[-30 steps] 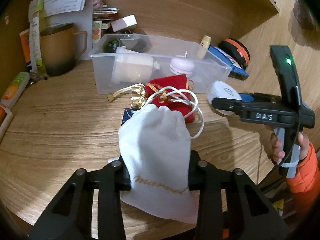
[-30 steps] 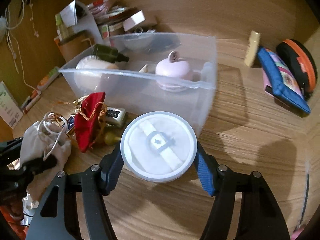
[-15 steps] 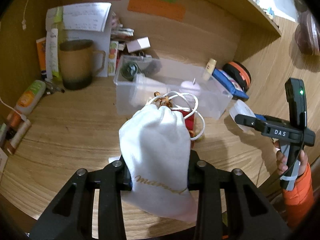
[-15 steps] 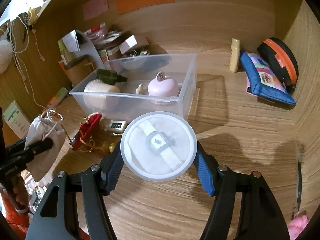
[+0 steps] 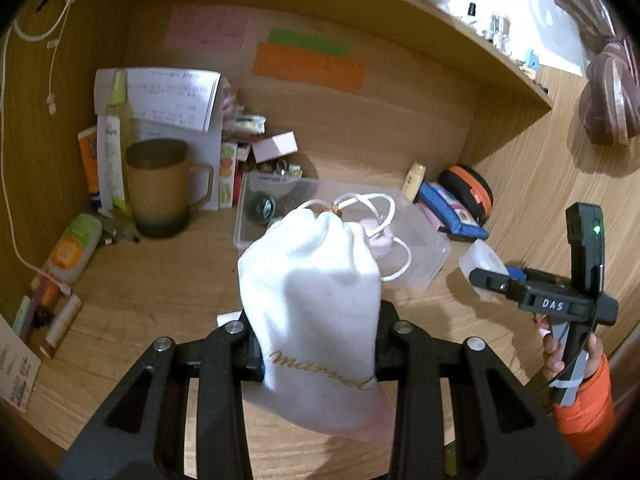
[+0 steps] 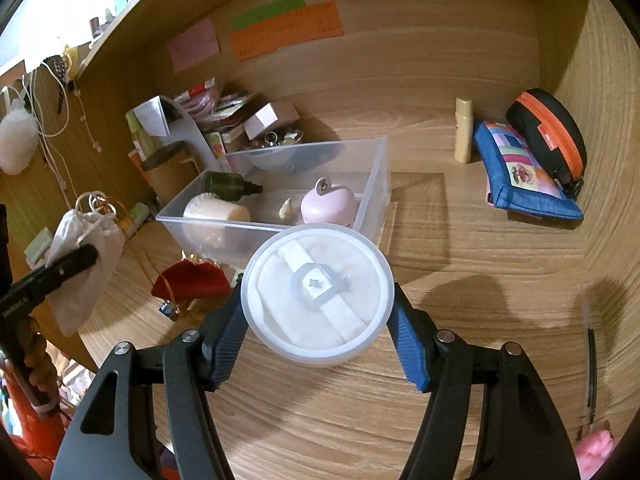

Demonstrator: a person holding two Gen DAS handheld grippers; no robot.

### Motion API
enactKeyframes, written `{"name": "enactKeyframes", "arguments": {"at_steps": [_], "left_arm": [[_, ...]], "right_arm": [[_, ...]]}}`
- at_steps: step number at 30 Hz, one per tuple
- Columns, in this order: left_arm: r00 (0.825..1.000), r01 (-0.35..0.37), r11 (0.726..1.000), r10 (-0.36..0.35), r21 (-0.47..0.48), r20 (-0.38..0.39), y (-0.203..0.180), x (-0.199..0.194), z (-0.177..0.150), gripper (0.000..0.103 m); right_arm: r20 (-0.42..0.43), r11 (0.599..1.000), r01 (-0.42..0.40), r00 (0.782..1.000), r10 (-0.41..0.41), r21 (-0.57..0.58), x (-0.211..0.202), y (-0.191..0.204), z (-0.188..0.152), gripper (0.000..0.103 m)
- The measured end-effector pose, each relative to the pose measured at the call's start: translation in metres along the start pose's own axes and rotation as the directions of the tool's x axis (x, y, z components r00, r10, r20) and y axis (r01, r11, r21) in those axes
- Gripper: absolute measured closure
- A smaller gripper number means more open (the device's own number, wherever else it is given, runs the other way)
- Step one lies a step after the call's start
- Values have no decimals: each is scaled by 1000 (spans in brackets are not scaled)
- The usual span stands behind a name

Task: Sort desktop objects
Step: 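Carry the bag and white round box up toward the clear bin, then move the held bag and round box over the clear bin with both tools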

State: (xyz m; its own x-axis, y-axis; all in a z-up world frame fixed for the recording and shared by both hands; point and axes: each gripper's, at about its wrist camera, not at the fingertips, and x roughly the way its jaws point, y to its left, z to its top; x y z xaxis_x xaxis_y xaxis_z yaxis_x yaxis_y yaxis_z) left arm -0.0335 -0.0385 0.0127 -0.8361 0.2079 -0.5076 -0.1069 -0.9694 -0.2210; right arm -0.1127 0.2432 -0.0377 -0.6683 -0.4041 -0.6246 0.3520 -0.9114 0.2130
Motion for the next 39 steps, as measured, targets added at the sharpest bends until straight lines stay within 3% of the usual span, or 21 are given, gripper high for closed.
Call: {"name": "enactKeyframes", "arguments": {"at_steps": [16,26,39], "left_arm": [[999,27,998,-29,51,43,-10,8,47,69],[999,6,996,-3,87,-32,-6,47,69,69],[984,68,989,-44,134,-172,-8,104,82,69]], "right_arm": [[57,999,-45,997,43,23,-4,1,17,41],[61,998,-58,997,57,16,10,3,31,41],[34,998,-67,997,66,9,43,8,52,41]]}}
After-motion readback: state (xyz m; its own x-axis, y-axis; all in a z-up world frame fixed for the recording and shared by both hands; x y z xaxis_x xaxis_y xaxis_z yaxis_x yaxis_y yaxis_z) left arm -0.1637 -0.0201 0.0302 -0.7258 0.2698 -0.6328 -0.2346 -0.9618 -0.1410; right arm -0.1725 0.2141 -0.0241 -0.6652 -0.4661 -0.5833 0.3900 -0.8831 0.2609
